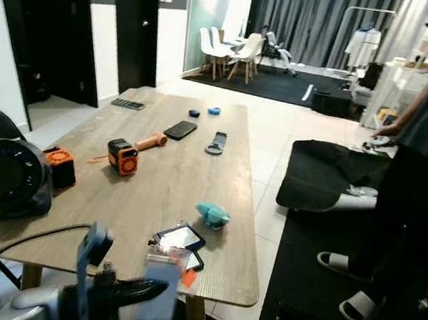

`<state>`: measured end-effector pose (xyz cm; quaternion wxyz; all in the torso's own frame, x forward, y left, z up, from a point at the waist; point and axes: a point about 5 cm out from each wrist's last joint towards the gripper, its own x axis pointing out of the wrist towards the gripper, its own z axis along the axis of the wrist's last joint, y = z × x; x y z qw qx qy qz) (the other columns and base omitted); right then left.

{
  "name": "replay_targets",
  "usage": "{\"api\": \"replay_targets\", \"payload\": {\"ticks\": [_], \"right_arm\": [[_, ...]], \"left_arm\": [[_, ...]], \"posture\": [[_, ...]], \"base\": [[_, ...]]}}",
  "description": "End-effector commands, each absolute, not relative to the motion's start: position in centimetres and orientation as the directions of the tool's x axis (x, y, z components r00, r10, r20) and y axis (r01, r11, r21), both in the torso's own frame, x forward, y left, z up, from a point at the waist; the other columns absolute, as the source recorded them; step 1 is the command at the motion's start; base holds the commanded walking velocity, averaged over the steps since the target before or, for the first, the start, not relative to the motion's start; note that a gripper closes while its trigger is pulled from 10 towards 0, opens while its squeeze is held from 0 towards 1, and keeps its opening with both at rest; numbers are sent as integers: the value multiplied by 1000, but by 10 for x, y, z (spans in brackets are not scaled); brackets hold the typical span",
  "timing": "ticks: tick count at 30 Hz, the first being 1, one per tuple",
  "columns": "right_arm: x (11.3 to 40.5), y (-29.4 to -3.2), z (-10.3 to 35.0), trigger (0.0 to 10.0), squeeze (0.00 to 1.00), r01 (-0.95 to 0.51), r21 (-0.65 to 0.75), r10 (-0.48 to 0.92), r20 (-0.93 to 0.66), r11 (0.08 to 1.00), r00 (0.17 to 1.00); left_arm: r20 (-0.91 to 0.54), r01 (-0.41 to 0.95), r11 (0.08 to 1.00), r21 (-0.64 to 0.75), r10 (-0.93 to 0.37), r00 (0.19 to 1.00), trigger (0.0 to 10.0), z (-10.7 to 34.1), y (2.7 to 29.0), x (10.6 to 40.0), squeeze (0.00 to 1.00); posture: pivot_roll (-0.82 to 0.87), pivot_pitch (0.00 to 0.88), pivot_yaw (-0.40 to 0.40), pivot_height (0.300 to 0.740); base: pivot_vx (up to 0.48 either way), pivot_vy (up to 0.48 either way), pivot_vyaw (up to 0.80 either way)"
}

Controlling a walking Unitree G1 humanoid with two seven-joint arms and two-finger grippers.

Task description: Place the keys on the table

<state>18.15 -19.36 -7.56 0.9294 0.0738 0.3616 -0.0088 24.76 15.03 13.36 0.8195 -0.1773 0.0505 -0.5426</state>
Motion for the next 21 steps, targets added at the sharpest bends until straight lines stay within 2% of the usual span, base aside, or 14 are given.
{"api": "replay_targets", "payload": {"ticks": [1,7,8,9,10,11,12,17,21], "right_arm": [[179,-193,-77,10000,0,87,140,32,-682,986,731],[179,-193,-77,10000,0,83,140,35,-682,987,730],[179,-193,-77,10000,0,82,140,36,-682,987,731],[179,-193,-77,10000,0,82,140,36,-682,987,731],[180,-193,-77,10000,0,81,139,36,-682,987,731],[180,-193,-77,10000,0,81,139,36,-682,987,731],[180,-193,-77,10000,0,81,139,36,-682,987,731],[180,-192,-77,10000,0,81,139,36,-681,987,731],[180,-192,-77,10000,0,81,139,36,-682,987,730]], "left_arm": [[126,852,386,-354,-883,452,10000,138,141,255,0],[55,821,509,-259,-841,539,10000,138,123,271,0],[30,773,593,-225,-789,613,10000,136,121,281,0],[30,773,593,-225,-789,613,10000,136,121,281,0],[16,731,650,-207,-745,667,10000,136,119,289,0],[16,731,650,-207,-745,667,10000,136,119,289,0],[-18,622,769,-148,-630,776,10000,137,120,304,0],[-49,522,851,-55,-525,850,10000,138,122,316,0],[-41,430,902,-41,-431,901,10000,140,125,324,0]], "posture": [[51,0,17,740],[52,0,14,740],[52,0,13,740],[52,0,13,740],[52,0,13,740],[52,0,13,740],[48,0,15,740],[51,0,16,740],[51,0,19,740]], "base": [[0,0,0],[0,0,0],[0,0,0],[0,0,0],[0,0,0],[0,0,0],[0,0,0],[0,0,0],[0,0,0]]}}
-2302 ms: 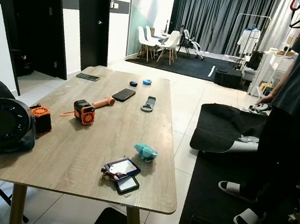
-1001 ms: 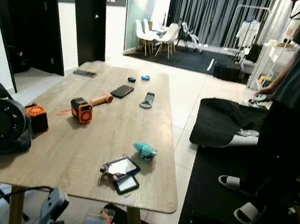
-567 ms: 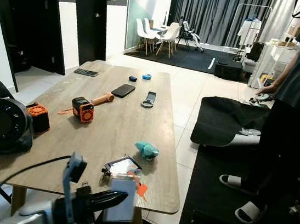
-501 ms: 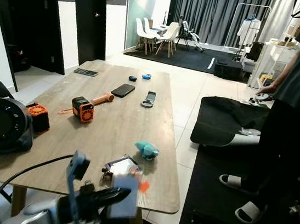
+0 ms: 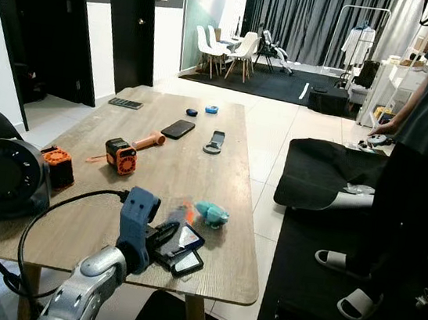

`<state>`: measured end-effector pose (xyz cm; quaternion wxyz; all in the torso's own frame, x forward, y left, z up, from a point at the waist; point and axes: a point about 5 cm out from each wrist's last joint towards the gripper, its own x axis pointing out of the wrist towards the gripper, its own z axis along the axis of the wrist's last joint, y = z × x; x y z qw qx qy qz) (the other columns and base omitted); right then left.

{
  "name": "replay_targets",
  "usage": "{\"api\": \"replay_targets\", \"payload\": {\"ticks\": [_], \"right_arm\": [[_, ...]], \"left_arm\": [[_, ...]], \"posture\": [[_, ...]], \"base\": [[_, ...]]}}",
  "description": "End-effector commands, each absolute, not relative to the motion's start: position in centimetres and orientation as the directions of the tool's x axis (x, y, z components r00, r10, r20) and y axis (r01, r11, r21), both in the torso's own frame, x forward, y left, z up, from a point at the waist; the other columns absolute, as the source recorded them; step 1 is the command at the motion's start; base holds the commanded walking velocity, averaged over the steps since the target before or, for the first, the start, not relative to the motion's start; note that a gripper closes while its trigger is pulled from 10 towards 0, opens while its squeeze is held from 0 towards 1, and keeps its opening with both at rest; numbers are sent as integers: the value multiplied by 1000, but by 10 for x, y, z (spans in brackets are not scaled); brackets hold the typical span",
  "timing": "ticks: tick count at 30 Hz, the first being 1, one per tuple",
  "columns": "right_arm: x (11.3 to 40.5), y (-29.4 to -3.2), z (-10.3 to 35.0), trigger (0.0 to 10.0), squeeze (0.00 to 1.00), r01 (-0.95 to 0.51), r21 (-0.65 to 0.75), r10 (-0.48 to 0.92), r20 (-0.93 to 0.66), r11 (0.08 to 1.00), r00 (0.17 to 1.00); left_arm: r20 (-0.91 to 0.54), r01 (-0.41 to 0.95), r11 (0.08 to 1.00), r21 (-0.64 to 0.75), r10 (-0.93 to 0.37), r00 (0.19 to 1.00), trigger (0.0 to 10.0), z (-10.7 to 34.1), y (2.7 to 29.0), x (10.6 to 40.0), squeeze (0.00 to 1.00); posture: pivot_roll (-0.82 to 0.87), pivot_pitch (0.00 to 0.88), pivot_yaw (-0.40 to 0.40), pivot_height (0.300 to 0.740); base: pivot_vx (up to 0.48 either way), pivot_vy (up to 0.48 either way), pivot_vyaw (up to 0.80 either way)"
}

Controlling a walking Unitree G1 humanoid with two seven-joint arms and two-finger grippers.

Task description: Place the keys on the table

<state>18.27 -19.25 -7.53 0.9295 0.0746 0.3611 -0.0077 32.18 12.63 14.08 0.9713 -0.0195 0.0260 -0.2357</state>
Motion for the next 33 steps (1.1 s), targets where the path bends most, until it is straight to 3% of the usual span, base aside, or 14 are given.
{"api": "replay_targets", "payload": {"ticks": [1,13,20,21,22,23,24,25,26,33], "right_arm": [[180,-192,-77,10000,0,81,139,36,-682,987,730],[178,-190,-78,10000,0,84,144,38,-684,986,728],[179,-190,-78,10000,0,83,143,39,-685,986,727],[178,-190,-78,10000,0,83,144,39,-685,986,727],[178,-190,-78,10000,0,83,144,39,-685,986,727],[178,-190,-78,10000,0,83,144,39,-685,986,727],[178,-190,-78,10000,0,83,144,39,-685,986,727],[178,-190,-78,10000,0,83,144,39,-685,986,727],[178,-190,-78,10000,0,84,144,38,-685,986,727],[178,-190,-78,10000,0,84,144,38,-686,986,727]], "left_arm": [[-41,430,902,-41,-431,901,10000,140,125,324,0],[-8,124,992,11,-124,992,10000,137,155,337,0],[-2,66,998,-13,-66,998,10000,138,160,339,0],[-3,67,998,-15,-67,998,10000,137,159,339,133],[-4,68,998,-16,-68,998,10000,137,159,339,133],[-5,69,997,-17,-70,998,10000,136,159,339,631],[-5,71,997,-20,-71,997,10000,136,158,339,780],[-5,72,997,-22,-72,997,10000,136,158,340,780],[-5,75,997,-26,-75,997,10000,135,157,340,1000],[-1,77,996,-36,-77,997,10000,135,156,340,1000]], "posture": [[51,0,19,740],[57,0,20,740],[58,0,20,740],[58,0,21,740],[57,0,21,740],[57,0,21,740],[56,0,22,740],[56,0,22,740],[56,0,21,740],[56,0,21,740]], "base": [[0,0,0],[0,0,0],[0,0,0],[0,0,0],[0,0,0],[0,0,0],[0,0,0],[0,0,0],[0,0,0],[0,0,0]]}}
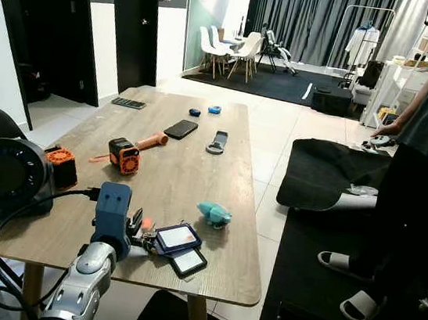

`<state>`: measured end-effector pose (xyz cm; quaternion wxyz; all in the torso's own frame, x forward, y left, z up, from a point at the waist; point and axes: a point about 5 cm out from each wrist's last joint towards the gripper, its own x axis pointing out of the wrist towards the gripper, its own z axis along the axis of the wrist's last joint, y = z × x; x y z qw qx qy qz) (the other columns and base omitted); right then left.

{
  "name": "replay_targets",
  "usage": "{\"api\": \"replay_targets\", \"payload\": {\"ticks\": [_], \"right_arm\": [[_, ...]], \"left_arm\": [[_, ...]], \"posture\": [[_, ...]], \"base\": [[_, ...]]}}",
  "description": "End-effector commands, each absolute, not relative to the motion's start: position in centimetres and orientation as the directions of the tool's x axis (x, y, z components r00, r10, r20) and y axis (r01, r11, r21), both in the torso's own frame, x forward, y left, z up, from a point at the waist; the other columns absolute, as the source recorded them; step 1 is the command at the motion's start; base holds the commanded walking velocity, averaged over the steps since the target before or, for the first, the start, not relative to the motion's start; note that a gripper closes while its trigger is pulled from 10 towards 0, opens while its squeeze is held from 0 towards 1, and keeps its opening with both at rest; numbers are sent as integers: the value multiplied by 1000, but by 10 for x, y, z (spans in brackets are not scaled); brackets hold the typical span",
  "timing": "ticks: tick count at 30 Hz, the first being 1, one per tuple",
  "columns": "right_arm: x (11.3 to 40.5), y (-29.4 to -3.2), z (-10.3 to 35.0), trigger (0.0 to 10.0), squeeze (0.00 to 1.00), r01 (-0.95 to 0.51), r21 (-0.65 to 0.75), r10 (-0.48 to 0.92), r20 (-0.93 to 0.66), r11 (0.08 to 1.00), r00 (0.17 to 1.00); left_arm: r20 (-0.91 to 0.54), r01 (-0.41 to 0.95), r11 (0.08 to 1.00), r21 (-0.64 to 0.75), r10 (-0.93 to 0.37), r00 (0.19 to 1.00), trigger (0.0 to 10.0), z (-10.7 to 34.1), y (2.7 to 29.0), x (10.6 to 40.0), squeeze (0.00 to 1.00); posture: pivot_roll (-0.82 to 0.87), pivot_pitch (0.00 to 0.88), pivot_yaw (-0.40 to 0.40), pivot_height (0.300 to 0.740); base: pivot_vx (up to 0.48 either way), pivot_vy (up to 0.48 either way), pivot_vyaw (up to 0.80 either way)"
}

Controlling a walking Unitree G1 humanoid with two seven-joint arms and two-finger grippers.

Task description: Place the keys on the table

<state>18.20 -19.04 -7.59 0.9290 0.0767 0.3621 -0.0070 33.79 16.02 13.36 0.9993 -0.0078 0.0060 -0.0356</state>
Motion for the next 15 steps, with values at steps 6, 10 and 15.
{"api": "replay_targets", "payload": {"ticks": [6,10,15], "right_arm": [[179,-190,-78,10000,0,84,143,37,-685,986,728],[180,-189,-78,10000,0,83,144,39,-684,986,729],[180,-189,-78,10000,0,85,146,38,-683,986,729]], "left_arm": [[8,84,995,-44,-84,996,10000,134,166,337,0],[34,355,921,-161,-355,934,10000,119,172,317,0],[52,589,740,-326,-608,792,10000,96,180,275,0]], "posture": [[56,0,20,740],[58,0,19,740],[57,0,21,740]], "base": [[0,0,0],[0,0,0],[0,0,0]]}}
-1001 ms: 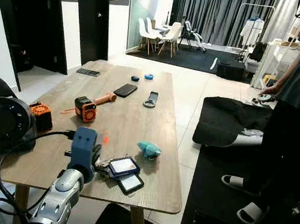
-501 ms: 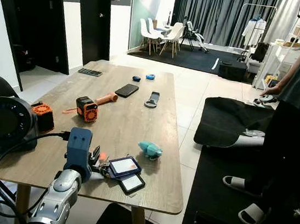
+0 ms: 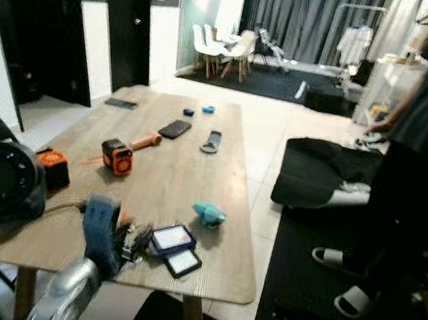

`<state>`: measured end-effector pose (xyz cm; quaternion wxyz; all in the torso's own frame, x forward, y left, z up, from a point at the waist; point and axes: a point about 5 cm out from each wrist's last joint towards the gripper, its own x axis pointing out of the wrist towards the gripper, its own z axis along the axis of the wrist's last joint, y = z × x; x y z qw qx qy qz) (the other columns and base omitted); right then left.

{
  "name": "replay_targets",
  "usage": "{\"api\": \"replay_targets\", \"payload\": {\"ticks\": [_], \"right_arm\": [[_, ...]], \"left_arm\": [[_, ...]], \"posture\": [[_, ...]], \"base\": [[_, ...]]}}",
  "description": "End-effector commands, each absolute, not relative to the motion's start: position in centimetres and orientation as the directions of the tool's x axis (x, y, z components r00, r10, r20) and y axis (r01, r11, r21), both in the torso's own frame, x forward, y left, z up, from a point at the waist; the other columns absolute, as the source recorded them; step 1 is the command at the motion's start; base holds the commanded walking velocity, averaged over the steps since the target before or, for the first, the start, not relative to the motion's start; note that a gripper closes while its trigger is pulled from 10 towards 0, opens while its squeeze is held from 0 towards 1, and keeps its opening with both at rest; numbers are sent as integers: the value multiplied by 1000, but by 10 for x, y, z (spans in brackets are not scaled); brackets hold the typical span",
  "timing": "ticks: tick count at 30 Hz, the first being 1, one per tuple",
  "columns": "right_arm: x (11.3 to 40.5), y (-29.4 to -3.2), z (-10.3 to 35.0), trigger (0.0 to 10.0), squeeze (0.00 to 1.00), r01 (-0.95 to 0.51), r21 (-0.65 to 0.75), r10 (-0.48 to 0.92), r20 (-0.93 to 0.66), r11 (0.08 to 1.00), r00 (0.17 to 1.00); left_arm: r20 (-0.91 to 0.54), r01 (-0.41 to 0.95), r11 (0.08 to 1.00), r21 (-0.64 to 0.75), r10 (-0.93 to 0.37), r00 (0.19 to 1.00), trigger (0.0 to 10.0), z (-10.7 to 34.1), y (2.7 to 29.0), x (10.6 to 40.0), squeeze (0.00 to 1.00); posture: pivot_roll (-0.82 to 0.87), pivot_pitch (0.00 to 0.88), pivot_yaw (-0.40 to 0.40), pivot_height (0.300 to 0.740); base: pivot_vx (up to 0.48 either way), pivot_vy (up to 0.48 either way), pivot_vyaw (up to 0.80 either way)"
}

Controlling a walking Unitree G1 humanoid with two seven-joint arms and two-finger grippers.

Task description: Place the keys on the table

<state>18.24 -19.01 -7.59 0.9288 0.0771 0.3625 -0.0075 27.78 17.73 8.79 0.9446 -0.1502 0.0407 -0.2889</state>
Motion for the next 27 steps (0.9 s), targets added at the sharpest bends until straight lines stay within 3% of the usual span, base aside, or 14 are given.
{"api": "replay_targets", "payload": {"ticks": [1,6,11,12,13,14,15,19,23,25,27], "right_arm": [[180,-189,-78,10000,0,84,146,39,-684,986,728],[180,-189,-78,10000,0,83,145,40,-687,986,726],[178,-188,-79,10000,0,77,145,46,-691,986,721],[178,-187,-79,10000,0,73,145,48,-693,987,720],[178,-187,-79,10000,0,70,144,51,-694,987,718],[177,-187,-80,10000,0,67,143,52,-696,987,716],[177,-187,-80,10000,0,65,142,53,-697,988,715],[175,-186,-81,10000,0,56,136,57,-704,989,708],[173,-186,-82,10000,0,45,127,59,-709,991,702],[173,-186,-82,10000,0,40,121,59,-712,992,699],[173,-186,-82,10000,0,39,120,59,-713,992,698]], "left_arm": [[55,602,704,-377,-631,773,10000,91,182,268,0],[-10,629,668,-397,-689,725,10000,72,183,247,0],[-131,594,712,-375,-675,727,10000,37,183,230,0],[-155,579,735,-354,-656,738,9725,29,184,226,0],[-185,579,739,-344,-658,730,8392,21,184,221,0],[-232,556,769,-316,-631,740,8275,13,185,217,0],[-266,540,795,-278,-604,752,10000,7,186,216,0],[-380,440,881,-175,-473,795,10000,-11,193,212,0],[-476,200,972,-121,-234,848,10000,-28,208,210,0],[-568,58,996,-61,-82,819,10000,-42,216,204,0],[-595,21,999,-41,-41,802,10000,-46,217,201,0]], "posture": [[60,0,19,740],[61,0,18,740],[67,0,13,740],[66,0,13,740],[66,0,13,740],[66,0,13,740],[66,0,13,740],[69,0,8,740],[70,0,4,740],[68,0,4,740],[68,0,4,740]], "base": [[0,0,0],[0,0,0],[0,0,0],[0,0,0],[0,0,0],[0,0,0],[0,0,0],[0,0,0],[0,0,0],[0,0,0],[0,0,0]]}}
